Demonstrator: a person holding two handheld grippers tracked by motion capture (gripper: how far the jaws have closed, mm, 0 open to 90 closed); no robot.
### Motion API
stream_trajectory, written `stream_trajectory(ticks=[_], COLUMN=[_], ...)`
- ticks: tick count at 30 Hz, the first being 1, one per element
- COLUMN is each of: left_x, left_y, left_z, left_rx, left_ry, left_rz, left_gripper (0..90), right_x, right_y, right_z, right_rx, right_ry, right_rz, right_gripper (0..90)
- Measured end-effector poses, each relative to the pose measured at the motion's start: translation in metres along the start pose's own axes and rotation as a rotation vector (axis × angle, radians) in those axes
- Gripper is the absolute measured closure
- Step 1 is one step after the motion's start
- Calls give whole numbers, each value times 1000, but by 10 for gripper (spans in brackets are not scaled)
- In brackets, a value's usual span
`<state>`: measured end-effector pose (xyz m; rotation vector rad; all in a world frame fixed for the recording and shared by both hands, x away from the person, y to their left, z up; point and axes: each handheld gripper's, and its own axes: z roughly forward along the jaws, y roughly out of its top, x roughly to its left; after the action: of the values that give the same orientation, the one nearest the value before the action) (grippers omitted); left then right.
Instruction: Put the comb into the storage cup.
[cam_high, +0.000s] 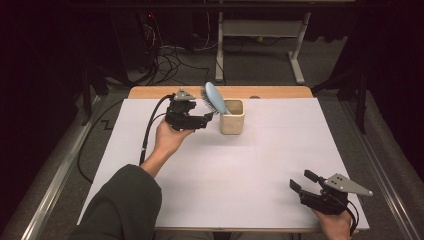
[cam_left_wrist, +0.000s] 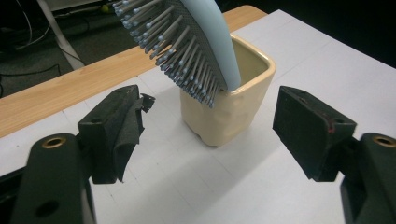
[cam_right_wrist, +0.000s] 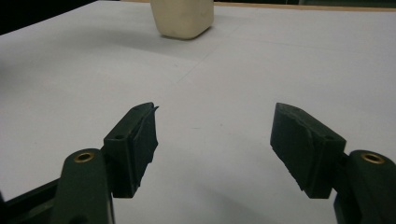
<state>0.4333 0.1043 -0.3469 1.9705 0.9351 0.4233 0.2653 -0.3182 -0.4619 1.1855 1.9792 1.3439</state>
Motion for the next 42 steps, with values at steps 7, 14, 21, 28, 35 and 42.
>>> stream_trajectory(ticks=[7, 14, 21, 28, 35, 42], left_x=[1, 4, 6, 7, 7, 9], left_y=[-3, -6, -8, -11, -13, -15], left_z=[-4, -9, -14, -19, -22, -26], left_rx=[-2, -1, -8, -15, -16, -25], left_ry=[3, 8, 11, 9, 8, 5], left_rz=[2, 0, -3, -5, -2, -11], left_gripper=[252, 253, 252, 252, 254, 254], right_x=[0, 0, 0, 0, 0, 1], right_y=[0, 0, 0, 0, 0, 0], right_z=[0, 0, 0, 0, 0, 0], right_rx=[1, 1, 1, 1, 2, -1], right_ry=[0, -1, -1, -2, -4, -4], right_rz=[0, -1, -2, -2, -2, -1], right_gripper=[320, 320, 320, 320, 322, 322])
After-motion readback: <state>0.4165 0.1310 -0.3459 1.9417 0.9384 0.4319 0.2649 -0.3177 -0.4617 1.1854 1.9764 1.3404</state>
